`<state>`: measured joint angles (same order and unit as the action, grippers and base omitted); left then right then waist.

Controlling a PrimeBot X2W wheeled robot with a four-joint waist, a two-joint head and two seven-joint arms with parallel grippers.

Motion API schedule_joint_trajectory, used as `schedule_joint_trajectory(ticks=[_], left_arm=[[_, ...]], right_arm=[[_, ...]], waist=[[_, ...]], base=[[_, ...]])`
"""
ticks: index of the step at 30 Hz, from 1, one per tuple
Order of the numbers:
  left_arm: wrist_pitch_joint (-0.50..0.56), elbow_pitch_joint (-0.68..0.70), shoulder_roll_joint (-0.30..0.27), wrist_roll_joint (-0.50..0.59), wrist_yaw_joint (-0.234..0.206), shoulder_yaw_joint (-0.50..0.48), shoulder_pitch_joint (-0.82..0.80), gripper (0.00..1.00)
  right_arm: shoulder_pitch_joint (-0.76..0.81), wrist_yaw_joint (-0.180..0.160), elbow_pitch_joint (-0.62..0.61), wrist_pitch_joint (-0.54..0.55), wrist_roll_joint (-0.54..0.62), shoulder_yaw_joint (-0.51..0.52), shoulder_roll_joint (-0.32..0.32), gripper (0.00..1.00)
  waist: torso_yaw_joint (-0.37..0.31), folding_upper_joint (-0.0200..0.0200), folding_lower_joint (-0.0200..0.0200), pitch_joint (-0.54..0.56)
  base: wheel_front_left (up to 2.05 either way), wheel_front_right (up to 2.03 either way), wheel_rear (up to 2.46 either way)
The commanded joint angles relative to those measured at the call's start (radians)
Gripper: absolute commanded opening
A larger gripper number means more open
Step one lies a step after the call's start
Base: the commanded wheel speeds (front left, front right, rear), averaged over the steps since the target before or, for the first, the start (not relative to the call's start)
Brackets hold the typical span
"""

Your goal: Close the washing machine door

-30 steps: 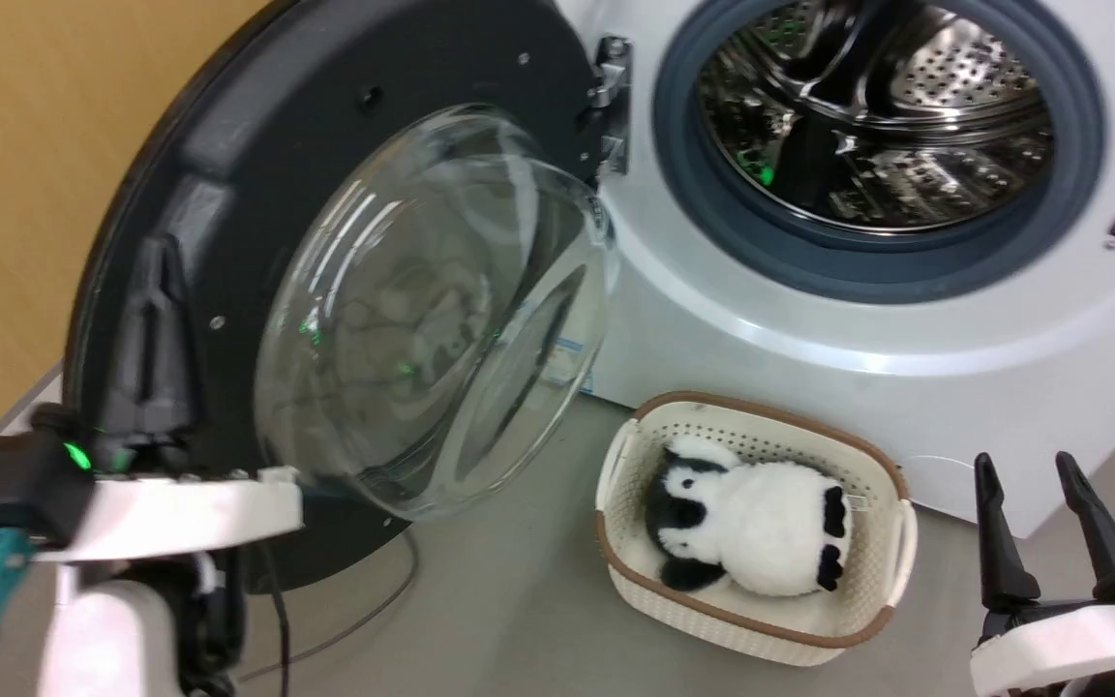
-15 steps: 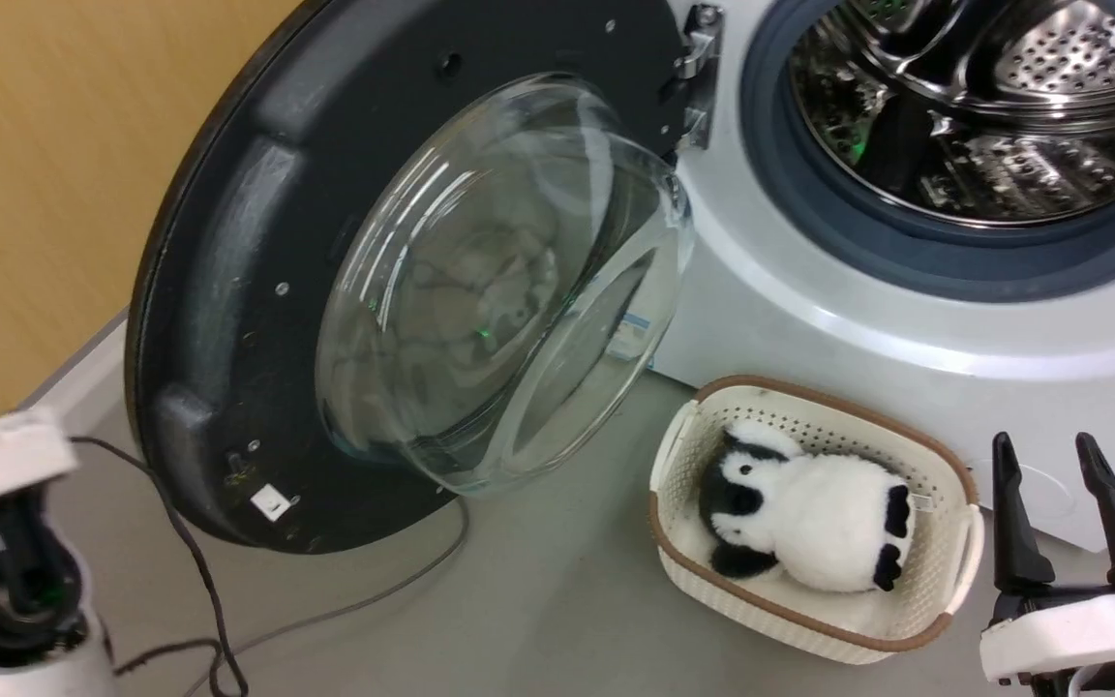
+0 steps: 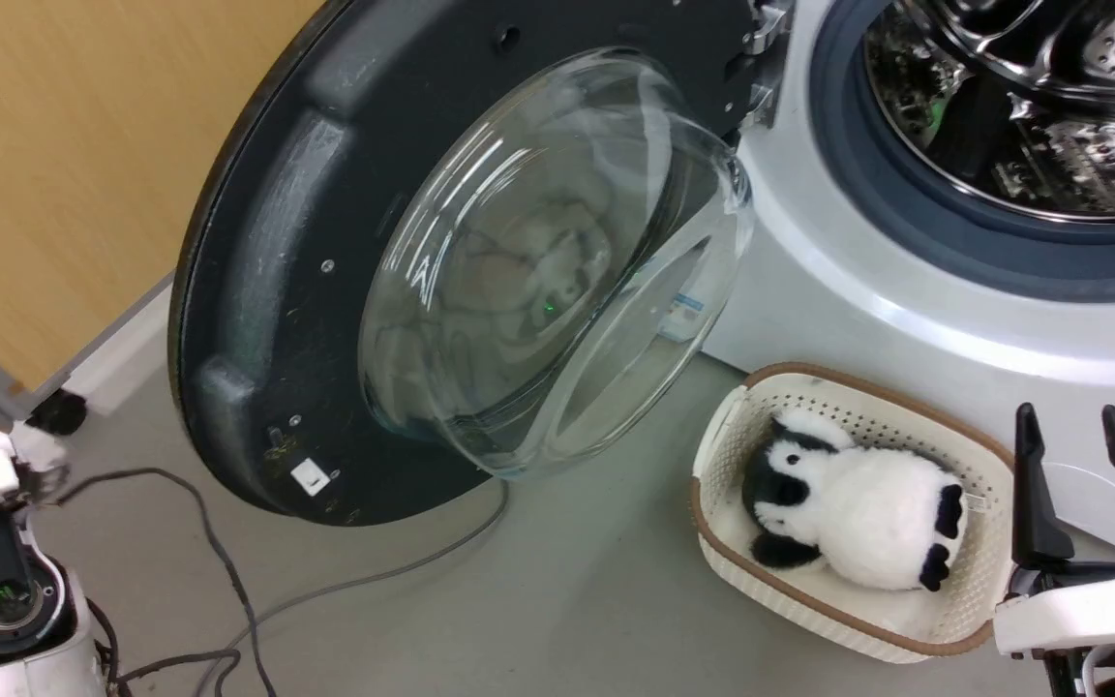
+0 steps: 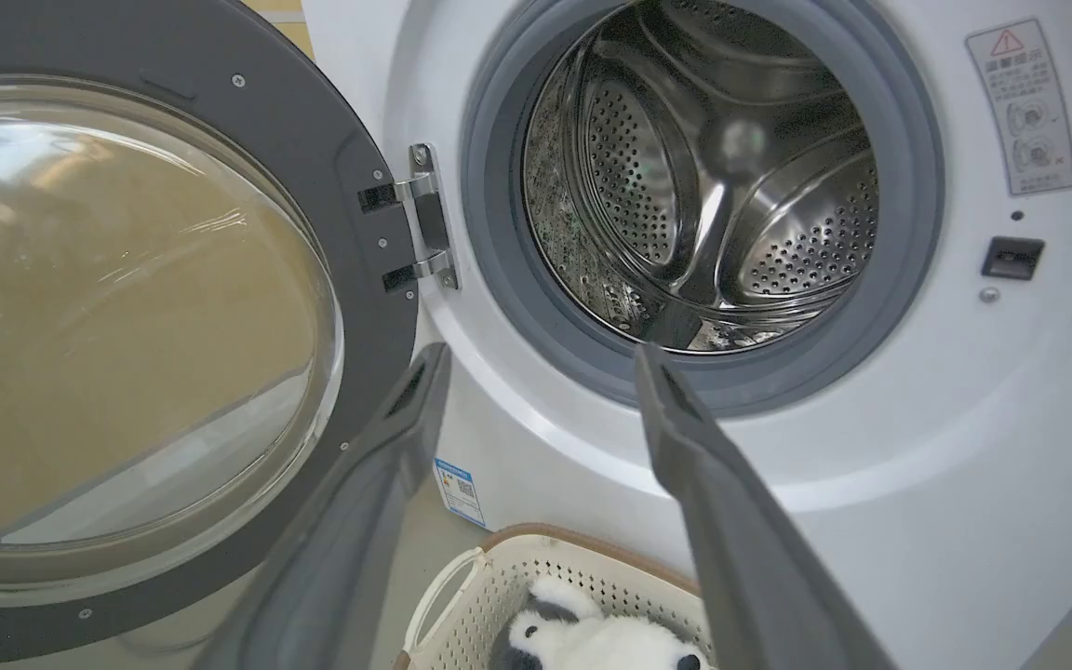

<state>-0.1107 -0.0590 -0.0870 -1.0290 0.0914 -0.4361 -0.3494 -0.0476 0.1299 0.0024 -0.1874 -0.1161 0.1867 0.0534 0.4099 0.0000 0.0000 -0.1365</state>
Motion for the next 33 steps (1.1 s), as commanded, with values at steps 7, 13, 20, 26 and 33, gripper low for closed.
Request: schedule_joint_trajectory(ticks=[7,13,20,26,33], left_arm=[[0.108,-0.129,-0.012,-0.209,0.012,-0.006,-0.036,0.0],[0.187,-0.241,-0.003,-0.335,0.019,-0.001,-0.078,0.0],[0.307,-0.295,0.013,-0.432,0.026,0.045,-0.107,0.0],[0.413,-0.316,0.025,-0.499,0.033,0.098,-0.098,0.0],[0.521,-0.276,0.032,-0.581,0.039,0.146,-0.061,0.0]], right_arm=[[-0.017,0.001,-0.007,-0.023,-0.009,0.026,-0.003,1.0],[-0.028,0.001,-0.013,-0.035,-0.006,0.041,-0.003,1.0],[-0.035,0.001,-0.023,-0.05,-0.007,0.062,-0.003,1.0],[-0.043,0.001,-0.027,-0.062,-0.01,0.074,-0.003,1.0],[-0.051,0.001,-0.033,-0.074,-0.012,0.089,-0.003,1.0]], waist=[[0.036,0.0,0.0,-0.027],[0.062,0.0,0.0,-0.051],[0.092,0.0,0.0,-0.077],[0.11,0.0,0.0,-0.092],[0.135,0.0,0.0,-0.1]], base=[[0.0,0.0,0.0],[0.0,0.0,0.0],[0.0,0.0,0.0],[0.0,0.0,0.0],[0.0,0.0,0.0]])
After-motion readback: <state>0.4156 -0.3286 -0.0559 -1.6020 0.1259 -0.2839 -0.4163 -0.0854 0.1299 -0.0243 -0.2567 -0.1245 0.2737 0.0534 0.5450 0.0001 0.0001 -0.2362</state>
